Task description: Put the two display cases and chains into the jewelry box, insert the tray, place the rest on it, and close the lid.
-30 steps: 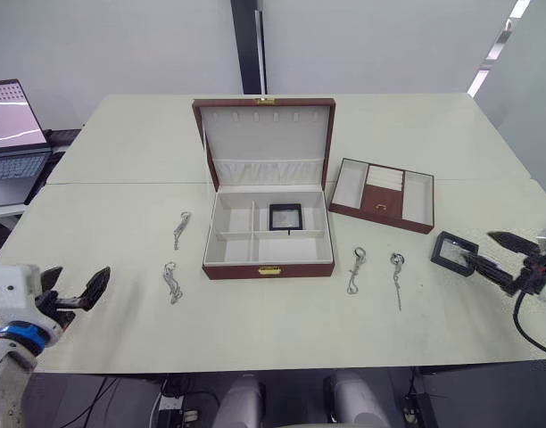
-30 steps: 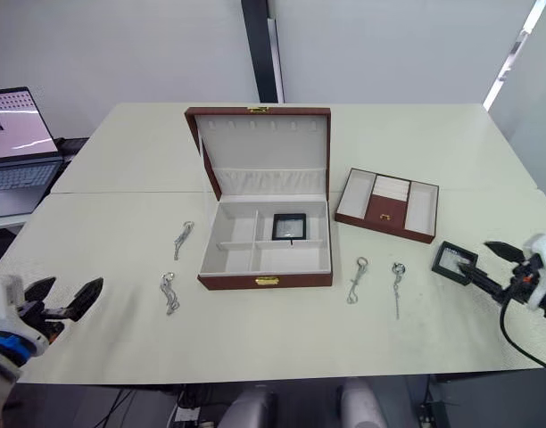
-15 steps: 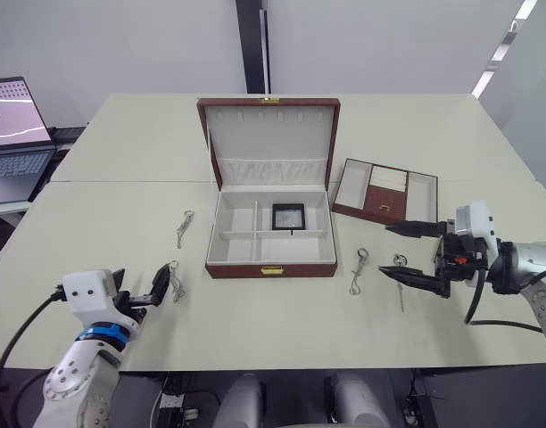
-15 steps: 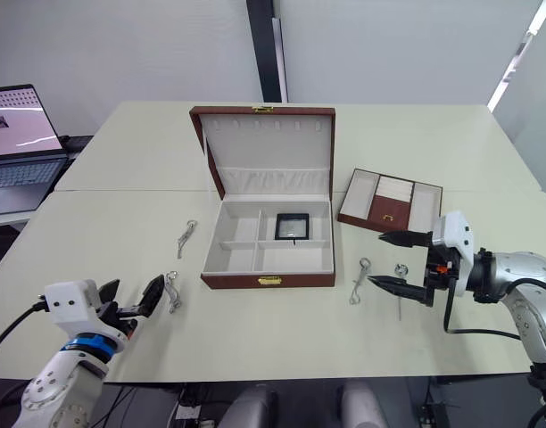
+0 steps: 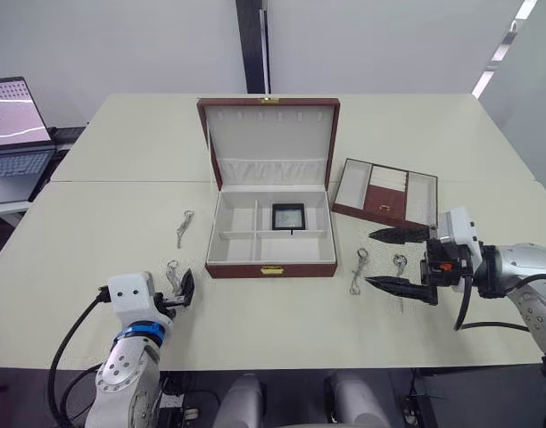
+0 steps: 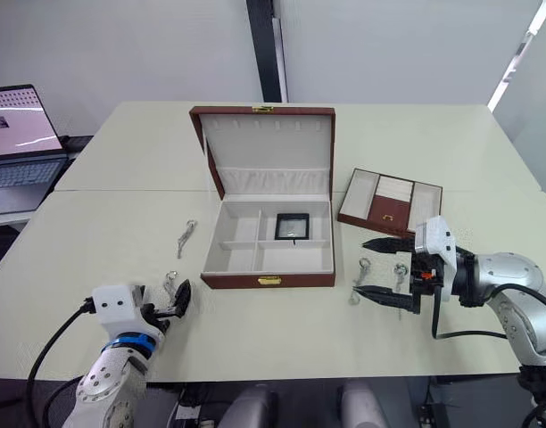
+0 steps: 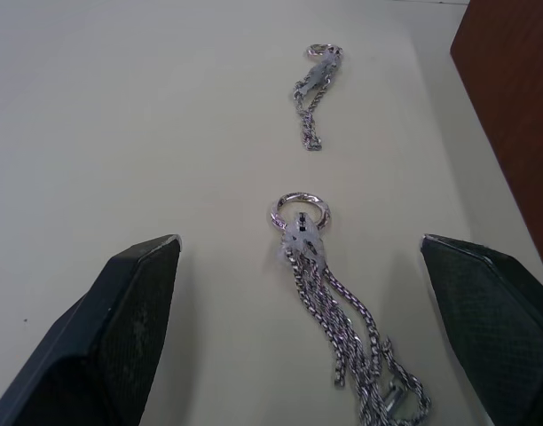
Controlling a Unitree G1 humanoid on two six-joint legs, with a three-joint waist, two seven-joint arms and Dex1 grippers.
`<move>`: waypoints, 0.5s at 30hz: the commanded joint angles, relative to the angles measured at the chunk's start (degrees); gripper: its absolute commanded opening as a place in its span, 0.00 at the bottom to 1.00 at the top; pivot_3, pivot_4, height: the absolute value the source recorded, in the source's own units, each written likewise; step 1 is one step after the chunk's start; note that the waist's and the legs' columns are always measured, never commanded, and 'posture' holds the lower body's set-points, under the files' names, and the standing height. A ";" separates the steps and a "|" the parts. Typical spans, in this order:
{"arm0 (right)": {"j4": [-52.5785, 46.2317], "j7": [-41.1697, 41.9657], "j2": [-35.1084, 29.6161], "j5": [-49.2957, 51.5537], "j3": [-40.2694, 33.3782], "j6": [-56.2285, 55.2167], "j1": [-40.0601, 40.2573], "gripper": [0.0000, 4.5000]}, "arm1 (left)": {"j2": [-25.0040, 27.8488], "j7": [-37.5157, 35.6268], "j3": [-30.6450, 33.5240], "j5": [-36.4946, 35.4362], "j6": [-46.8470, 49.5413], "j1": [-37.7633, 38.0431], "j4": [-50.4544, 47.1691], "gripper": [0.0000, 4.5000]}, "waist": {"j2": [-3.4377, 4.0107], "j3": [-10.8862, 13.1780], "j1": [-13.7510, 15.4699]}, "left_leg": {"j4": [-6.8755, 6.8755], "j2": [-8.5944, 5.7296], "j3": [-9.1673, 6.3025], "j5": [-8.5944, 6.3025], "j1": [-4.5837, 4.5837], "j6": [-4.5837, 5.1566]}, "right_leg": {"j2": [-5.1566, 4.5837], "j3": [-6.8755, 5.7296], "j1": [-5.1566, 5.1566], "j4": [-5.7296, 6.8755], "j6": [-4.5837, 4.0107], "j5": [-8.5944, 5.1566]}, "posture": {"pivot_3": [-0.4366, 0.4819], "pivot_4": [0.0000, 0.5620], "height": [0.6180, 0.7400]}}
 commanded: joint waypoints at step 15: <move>-1.52 -0.52 0.59 -0.55 -0.59 -1.28 0.67 1.00 | 1.60 0.34 -2.94 2.35 6.25 2.72 -0.61 1.00 | 0.10 -0.06 -0.05 | -0.01 -0.01 0.03 0.00 0.04 0.00 | -0.01 0.04 0.01 0.00 0.00 0.00 | 0.48 0.27 1.00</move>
